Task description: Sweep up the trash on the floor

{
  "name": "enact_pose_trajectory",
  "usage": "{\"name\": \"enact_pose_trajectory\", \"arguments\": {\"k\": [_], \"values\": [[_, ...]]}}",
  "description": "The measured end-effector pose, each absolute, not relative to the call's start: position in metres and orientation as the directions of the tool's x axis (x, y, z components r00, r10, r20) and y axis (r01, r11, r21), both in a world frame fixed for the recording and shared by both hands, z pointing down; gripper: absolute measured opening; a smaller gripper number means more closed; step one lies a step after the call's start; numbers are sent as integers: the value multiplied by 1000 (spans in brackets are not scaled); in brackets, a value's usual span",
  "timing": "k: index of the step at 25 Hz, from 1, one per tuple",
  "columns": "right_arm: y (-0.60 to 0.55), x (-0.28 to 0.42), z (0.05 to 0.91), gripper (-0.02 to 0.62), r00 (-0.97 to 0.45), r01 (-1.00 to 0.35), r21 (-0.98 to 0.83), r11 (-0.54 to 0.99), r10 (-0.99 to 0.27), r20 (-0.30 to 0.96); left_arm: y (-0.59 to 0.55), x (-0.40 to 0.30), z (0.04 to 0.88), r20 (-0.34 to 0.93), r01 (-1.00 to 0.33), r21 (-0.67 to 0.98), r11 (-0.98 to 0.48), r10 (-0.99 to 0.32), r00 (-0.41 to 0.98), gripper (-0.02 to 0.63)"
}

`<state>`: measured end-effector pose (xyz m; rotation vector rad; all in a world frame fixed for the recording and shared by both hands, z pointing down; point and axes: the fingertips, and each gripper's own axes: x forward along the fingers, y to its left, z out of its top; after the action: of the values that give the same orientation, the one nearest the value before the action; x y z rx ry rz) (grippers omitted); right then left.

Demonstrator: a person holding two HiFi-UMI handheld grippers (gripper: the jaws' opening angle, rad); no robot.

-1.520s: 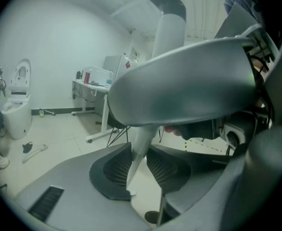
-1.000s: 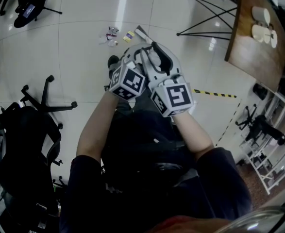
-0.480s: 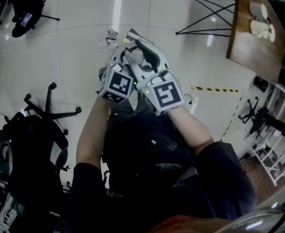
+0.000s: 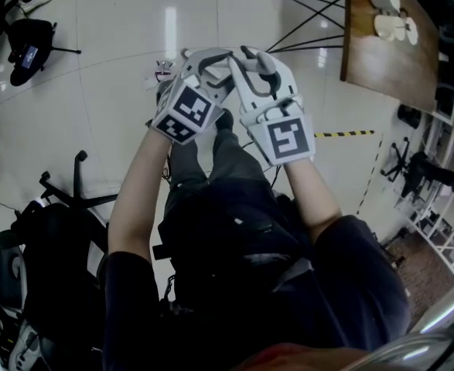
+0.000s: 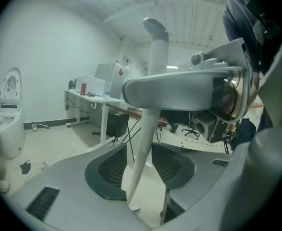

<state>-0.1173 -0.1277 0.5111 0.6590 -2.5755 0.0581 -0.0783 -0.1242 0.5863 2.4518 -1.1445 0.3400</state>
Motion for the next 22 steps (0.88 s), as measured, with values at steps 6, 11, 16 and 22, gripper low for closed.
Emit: {"name": "enact_pose_trajectory", "arguments": {"k": [6, 11, 16, 22], "values": [[-148, -85, 502, 97, -732, -544, 52, 837, -504, 459, -114, -81, 587, 476, -804, 177, -567, -666, 574, 175], [-153, -84, 497, 97, -706, -610, 19, 792, -554, 441, -113, -66, 600, 508, -894, 27, -447, -765, 397, 175], [-144, -92, 478, 97, -771, -532, 8, 846, -489, 407, -126, -63, 599, 490, -932, 35, -361, -806, 331, 175], [-118, -92, 420, 98, -918, -105, -74, 992, -67, 392, -106, -64, 567, 429, -906, 92, -413, -804, 411, 175]]}}
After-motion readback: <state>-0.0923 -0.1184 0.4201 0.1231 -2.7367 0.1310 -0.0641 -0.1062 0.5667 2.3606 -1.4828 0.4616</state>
